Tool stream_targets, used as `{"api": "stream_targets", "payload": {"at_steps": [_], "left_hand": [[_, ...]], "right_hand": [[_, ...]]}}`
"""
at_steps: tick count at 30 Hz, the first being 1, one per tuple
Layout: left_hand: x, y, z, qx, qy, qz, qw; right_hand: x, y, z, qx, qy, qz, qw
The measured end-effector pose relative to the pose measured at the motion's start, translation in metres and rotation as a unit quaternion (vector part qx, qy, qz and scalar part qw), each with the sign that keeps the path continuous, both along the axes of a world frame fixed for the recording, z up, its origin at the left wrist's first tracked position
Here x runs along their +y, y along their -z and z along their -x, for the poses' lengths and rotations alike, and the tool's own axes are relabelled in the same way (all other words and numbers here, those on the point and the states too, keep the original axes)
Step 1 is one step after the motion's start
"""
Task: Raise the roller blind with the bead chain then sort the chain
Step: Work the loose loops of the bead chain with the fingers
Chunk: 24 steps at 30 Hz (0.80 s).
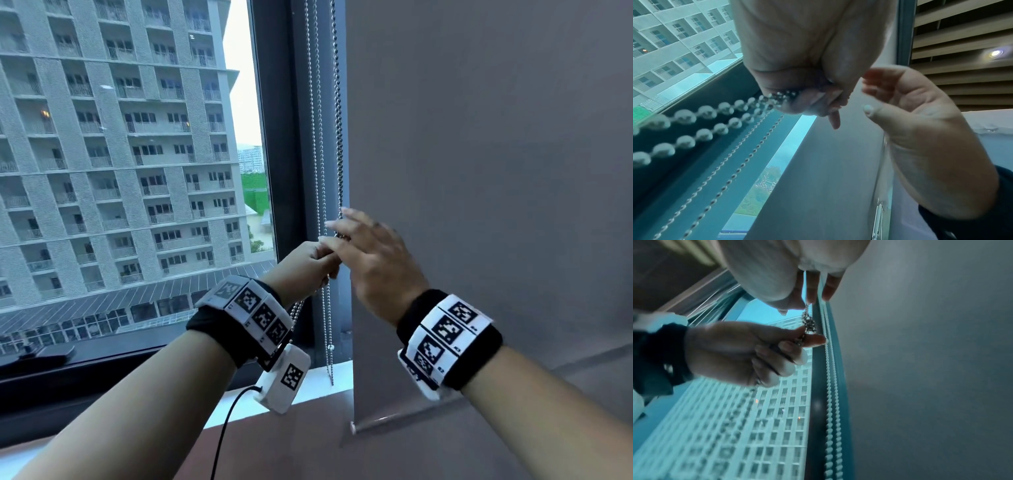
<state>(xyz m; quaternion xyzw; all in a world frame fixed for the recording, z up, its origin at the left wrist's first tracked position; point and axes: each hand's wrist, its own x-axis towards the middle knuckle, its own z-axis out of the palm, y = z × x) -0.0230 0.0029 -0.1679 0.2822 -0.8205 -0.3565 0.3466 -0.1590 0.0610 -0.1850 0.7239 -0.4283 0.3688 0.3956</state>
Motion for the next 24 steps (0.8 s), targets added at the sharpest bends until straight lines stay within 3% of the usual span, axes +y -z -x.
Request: {"api": "stream_targets", "payload": {"at_steps": [2,6,9,11,16,22,24], "left_hand": [[0.001,0.001,-0.001,-0.015,0.006,0.002,1.000],[0.004,-0.001,-0.011,0.042,0.046,-0.033,0.997],[0.003,-0.009,-0.021,0.111,0.063,-0.062,0.990],[0.005,-0.017,-0.026,0.131,0.080,-0.042,0.987],[0.009,-0.035,-0.028,0.086,0.016,0.124,0.988],[0.008,-0.044,-0.008,0.048,-0.045,0.194,0.979],[0.014,-0.046,-0.002,0.064,-0.035,0.184,0.980]], "right_hand": [[-0.007,0.001,0.006,0.079,0.083,-0.010,0.993],[-0.008,-0.003,0.014,0.061,0.135,0.009,0.989],[-0.002,-0.014,0.015,0.006,0.067,0.010,0.998],[0.002,-0.020,0.014,-0.082,-0.014,-0.024,0.996],[0.008,-0.035,0.012,-0.348,-0.132,-0.090,0.924],[0.013,-0.048,-0.001,-0.446,-0.227,-0.132,0.856],[0.014,-0.049,-0.005,-0.499,-0.266,-0.139,0.813]]}}
